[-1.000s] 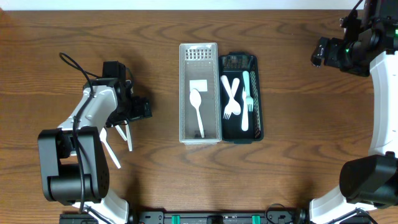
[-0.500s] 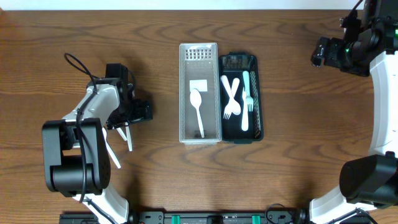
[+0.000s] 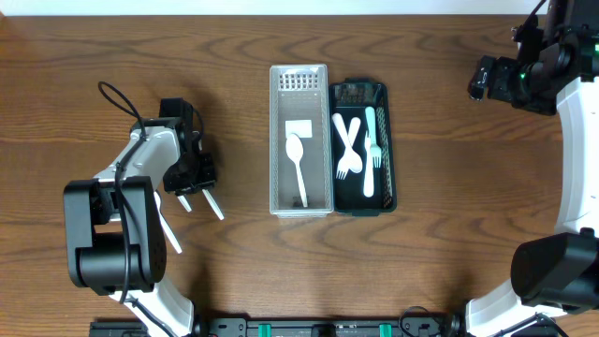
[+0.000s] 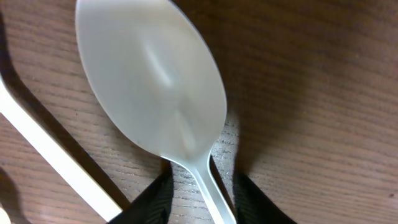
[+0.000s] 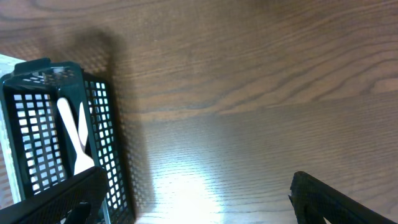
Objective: Pack container
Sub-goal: 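Return the left gripper to the spoons and grasp a second spoon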
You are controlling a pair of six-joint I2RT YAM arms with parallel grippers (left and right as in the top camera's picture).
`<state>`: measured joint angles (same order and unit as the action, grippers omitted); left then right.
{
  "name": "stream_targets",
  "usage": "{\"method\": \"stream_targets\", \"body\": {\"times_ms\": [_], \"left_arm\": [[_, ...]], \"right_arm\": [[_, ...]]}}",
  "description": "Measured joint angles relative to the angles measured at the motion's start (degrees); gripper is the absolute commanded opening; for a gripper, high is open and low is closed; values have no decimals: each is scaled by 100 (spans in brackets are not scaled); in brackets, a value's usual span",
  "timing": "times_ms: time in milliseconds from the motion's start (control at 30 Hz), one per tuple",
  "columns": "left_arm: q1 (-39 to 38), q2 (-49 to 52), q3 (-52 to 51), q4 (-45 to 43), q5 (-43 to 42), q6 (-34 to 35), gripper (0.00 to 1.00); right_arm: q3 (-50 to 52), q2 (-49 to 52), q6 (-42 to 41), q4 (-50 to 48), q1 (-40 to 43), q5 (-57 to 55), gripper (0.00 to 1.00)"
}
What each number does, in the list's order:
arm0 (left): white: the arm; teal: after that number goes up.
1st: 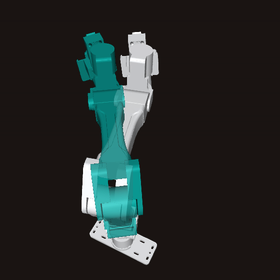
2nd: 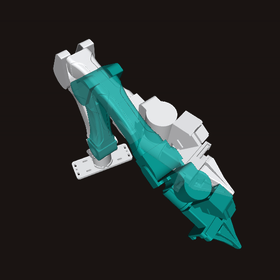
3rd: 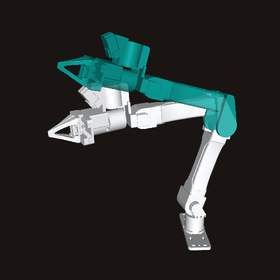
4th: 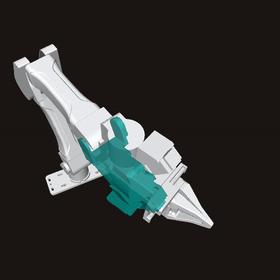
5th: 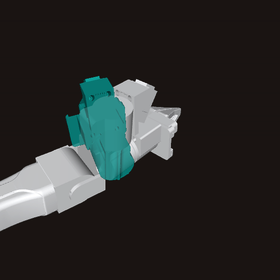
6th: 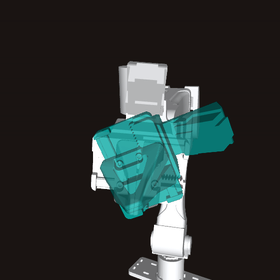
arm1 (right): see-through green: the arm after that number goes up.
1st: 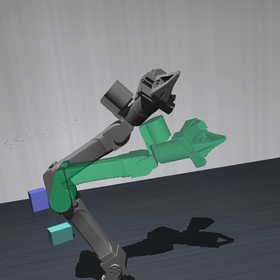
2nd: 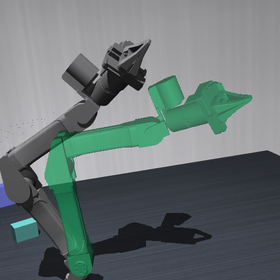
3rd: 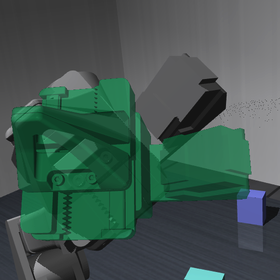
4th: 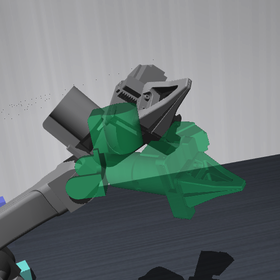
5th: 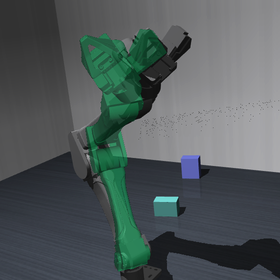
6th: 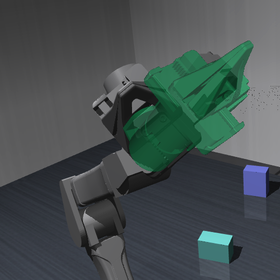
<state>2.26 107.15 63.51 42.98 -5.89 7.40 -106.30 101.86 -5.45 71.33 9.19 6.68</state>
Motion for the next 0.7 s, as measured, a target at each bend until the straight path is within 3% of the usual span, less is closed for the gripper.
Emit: {"method": "stream_targets", "body": {"times_ms": [233, 533, 700], "left_arm": [[0, 2, 0, 9, -17, 13, 12], [0, 2, 7, 50, -15, 7, 6], [-83, -170, 98, 612, -39, 4, 6]], "right_arm": [[0, 0, 0, 0, 0, 0, 97], [0, 0, 0, 0, 0, 0, 97], [0, 0, 0, 7, 0, 0, 97]]}}
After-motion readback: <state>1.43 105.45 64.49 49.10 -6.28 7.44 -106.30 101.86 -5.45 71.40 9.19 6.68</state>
